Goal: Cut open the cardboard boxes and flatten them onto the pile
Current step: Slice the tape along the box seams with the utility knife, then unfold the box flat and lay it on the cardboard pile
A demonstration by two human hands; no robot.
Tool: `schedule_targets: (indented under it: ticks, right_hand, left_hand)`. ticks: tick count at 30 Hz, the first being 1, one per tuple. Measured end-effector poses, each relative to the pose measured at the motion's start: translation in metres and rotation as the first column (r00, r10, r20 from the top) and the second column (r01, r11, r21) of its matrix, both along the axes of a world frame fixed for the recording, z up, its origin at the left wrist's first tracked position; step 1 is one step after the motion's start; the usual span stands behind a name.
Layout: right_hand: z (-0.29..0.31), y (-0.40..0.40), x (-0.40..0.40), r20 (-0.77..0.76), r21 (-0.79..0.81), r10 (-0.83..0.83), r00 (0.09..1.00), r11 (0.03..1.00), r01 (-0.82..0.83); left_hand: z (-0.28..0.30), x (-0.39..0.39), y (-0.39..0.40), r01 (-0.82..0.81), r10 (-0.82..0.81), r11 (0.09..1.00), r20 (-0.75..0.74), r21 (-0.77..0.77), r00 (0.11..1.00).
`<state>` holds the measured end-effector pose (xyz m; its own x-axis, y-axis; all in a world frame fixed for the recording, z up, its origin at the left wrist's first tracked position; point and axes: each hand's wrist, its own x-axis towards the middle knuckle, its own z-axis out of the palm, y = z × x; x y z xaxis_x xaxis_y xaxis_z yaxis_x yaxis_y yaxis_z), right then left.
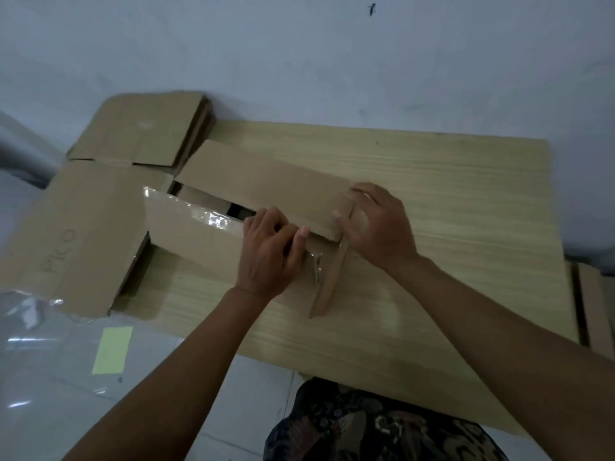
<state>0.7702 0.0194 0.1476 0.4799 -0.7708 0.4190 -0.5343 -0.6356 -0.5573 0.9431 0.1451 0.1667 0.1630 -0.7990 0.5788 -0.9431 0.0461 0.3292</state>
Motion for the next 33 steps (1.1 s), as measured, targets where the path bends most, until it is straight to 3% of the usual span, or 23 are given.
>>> schedule_targets:
  ticks: [3, 6, 8, 11, 14, 19, 26, 30, 33]
  right_hand:
    - [0.018, -0.001, 0.033, -0.343, 0.165, 0.31, 0.887, 0.949, -0.268]
    - [0.016, 0.005, 0.048, -0.577, 0.235, 0.366, 0.73, 0.931, -0.28]
    - [0.013, 0.011, 0.05, -0.589, 0.21, 0.324, 0.74, 0.946, -0.247]
    - [0.016, 0.016, 0.047, -0.407, 0.09, 0.224, 0.885, 0.975, -0.205]
    - [0.032, 0.007, 0.044, -0.236, 0.048, -0.013, 0.972, 0.999, 0.025]
    - [0.056, -0.006, 0.027, -0.189, 0.076, -0.261, 0.947, 0.957, 0.279]
    - [0.036, 0.03, 0.016, -0.368, 0.073, -0.455, 0.811, 0.856, 0.513]
    - [0.022, 0.044, 0.051, -0.595, 0.035, -0.402, 0.696, 0.852, 0.522]
    - [0.017, 0.052, 0.083, -0.649, 0.087, -0.32, 0.69, 0.87, 0.485]
  left_hand:
    - [0.004, -0.001, 0.01, -0.038, 0.037, 0.999, -0.036, -0.018, 0.999]
    - [0.007, -0.002, 0.021, -0.056, 0.053, 0.998, -0.069, -0.042, 0.996]
    - [0.011, 0.001, 0.027, -0.06, 0.055, 0.996, -0.086, -0.063, 0.995]
    - [0.021, 0.008, 0.031, -0.059, 0.05, 0.993, -0.093, -0.102, 0.994]
    - [0.032, 0.02, 0.031, -0.006, -0.007, 0.991, -0.102, -0.131, 0.995]
    - [0.04, 0.058, 0.039, 0.102, -0.11, 0.992, -0.105, -0.078, 0.988]
    - [0.056, 0.114, 0.056, 0.223, -0.225, 0.974, -0.111, -0.032, 0.968]
    - [0.047, 0.12, 0.065, 0.204, -0.201, 0.979, -0.196, -0.005, 0.96]
    - [0.036, 0.12, 0.073, 0.192, -0.199, 0.98, -0.233, -0.054, 0.952]
